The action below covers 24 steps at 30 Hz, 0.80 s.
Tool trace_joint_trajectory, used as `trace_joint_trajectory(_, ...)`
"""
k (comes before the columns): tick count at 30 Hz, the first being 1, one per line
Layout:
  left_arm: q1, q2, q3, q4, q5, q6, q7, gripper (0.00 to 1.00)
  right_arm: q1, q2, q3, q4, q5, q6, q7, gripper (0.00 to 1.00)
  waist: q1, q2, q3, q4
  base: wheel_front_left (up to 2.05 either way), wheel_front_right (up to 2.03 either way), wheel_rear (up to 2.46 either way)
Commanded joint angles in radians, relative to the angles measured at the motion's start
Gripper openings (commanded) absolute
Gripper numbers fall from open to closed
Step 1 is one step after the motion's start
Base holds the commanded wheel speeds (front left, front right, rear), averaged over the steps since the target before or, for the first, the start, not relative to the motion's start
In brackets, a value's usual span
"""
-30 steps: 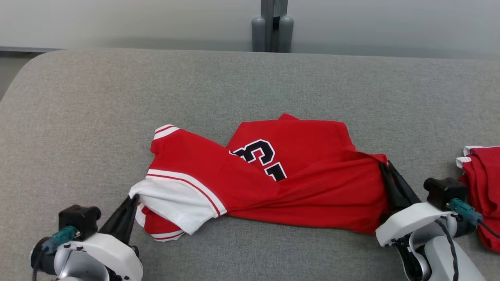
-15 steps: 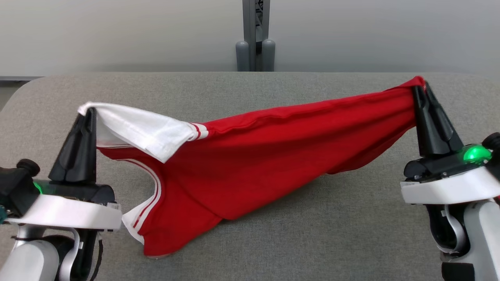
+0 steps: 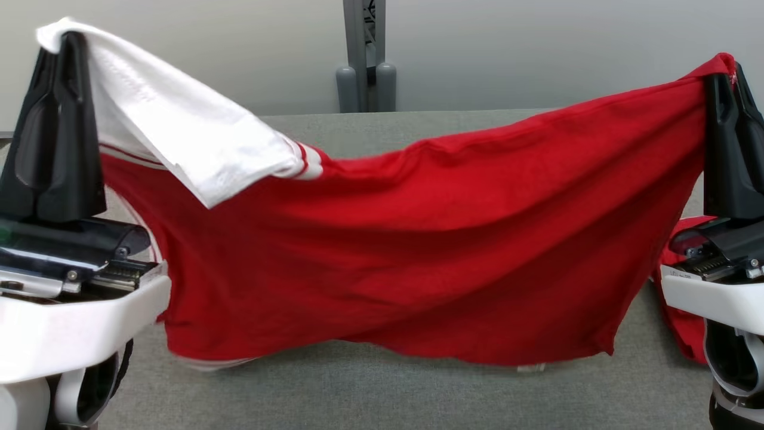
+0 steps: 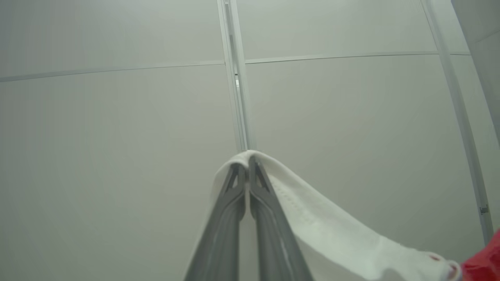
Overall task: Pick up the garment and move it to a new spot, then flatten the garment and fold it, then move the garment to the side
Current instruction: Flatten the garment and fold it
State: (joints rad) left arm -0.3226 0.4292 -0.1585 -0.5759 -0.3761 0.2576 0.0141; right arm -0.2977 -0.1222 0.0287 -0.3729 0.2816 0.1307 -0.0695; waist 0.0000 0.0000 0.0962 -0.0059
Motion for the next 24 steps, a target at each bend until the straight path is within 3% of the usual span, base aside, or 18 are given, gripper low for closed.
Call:
trace_joint_trajectory(1, -0.022, 0.002, -0.006, -0.010, 0.006, 0.004, 0.009, 0.00, 0.002, 0.002, -0.005, -0.008, 0.003, 0.000, 0.008, 0.00, 0.0000, 0.0000, 0.004, -0.008, 0.00, 0.00, 0.00)
trace_joint_trajectory(6, -0.115, 0.001, -0.030, 0.043, -0.022, -0.032, 0.034, 0.00, -0.082, -0.018, -0.005, 0.062, 0.026, 0.000, 0.006, 0.00, 0.0000, 0.0000, 0.040, -0.031, 0.00, 0.00, 0.00)
trace_joint_trajectory(11, -0.281, -0.021, -0.050, 0.223, -0.072, -0.089, 0.047, 0.00, -0.251, -0.051, 0.011, 0.230, 0.077, 0.000, -0.014, 0.00, 0.0000, 0.0000, 0.103, -0.042, 0.00, 0.00, 0.00)
trace_joint_trajectory(13, -0.370, -0.026, -0.064, 0.326, -0.082, -0.119, 0.053, 0.00, -0.342, -0.066, 0.021, 0.308, 0.094, 0.000, -0.035, 0.00, 0.0000, 0.0000, 0.136, -0.043, 0.00, 0.00, 0.00)
trace_joint_trajectory(14, -0.470, -0.046, -0.079, 0.436, -0.092, -0.146, 0.055, 0.00, -0.434, -0.088, 0.023, 0.405, 0.103, 0.000, -0.058, 0.00, 0.0000, 0.0000, 0.169, -0.041, 0.00, 0.00, 0.00)
trace_joint_trajectory(16, -0.529, -0.059, -0.086, 0.487, -0.091, -0.157, 0.050, 0.00, -0.485, -0.094, 0.027, 0.449, 0.115, 0.000, -0.068, 0.00, 0.0000, 0.0000, 0.189, -0.037, 0.00, 0.00, 0.00)
trace_joint_trajectory(24, -0.993, -0.122, -0.112, 0.945, -0.065, -0.242, -0.027, 0.00, -0.888, -0.115, 0.095, 0.846, 0.145, 0.000, -0.152, 0.00, 0.0000, 0.0000, 0.309, -0.053, 0.00, 0.00, 0.00)
